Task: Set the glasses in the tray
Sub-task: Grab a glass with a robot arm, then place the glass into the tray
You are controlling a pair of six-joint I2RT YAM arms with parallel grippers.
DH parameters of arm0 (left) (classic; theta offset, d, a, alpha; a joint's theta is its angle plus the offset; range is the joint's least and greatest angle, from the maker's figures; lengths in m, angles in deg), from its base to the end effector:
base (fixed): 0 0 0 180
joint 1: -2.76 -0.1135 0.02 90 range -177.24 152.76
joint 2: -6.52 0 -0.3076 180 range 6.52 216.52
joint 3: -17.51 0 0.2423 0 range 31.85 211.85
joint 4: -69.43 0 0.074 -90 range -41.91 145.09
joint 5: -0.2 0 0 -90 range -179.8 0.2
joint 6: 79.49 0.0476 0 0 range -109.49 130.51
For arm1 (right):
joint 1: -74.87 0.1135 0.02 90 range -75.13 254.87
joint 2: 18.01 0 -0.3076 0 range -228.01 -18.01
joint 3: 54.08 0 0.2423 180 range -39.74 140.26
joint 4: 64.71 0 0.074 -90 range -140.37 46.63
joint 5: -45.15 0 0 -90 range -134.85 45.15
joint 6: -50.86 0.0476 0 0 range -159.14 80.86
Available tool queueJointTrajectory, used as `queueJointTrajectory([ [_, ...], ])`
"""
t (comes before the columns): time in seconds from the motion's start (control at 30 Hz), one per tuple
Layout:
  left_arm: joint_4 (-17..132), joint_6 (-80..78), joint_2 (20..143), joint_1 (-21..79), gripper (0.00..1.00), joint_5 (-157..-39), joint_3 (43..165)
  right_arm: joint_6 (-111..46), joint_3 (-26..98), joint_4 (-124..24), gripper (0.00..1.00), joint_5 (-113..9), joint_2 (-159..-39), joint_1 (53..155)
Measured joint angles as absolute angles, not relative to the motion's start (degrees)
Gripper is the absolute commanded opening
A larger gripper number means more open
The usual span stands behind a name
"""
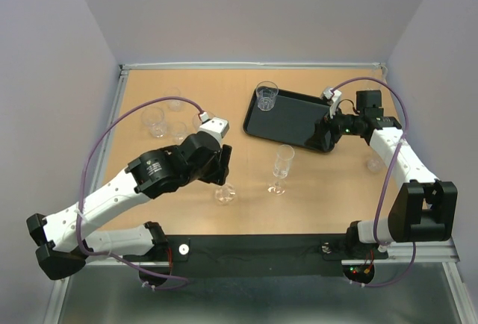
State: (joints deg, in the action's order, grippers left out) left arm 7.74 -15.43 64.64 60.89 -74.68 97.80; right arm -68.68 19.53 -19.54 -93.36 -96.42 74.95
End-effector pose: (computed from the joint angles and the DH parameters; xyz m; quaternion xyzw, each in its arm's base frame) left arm 0.1027 -0.1416 0.3898 0.1947 0.8771 -0.1946 0.3936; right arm 0.2675 0.0360 0.3137 -0.3549 0.7923 0.2940 0.3999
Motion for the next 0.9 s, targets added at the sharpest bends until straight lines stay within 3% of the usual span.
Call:
queueJointTrajectory([
  [0.9,16.7,-6.2,77.5,59.2,0.29,-69.6,111.0,-68.7,19.5,-19.5,0.99,-93.3,-96.4,74.9],
])
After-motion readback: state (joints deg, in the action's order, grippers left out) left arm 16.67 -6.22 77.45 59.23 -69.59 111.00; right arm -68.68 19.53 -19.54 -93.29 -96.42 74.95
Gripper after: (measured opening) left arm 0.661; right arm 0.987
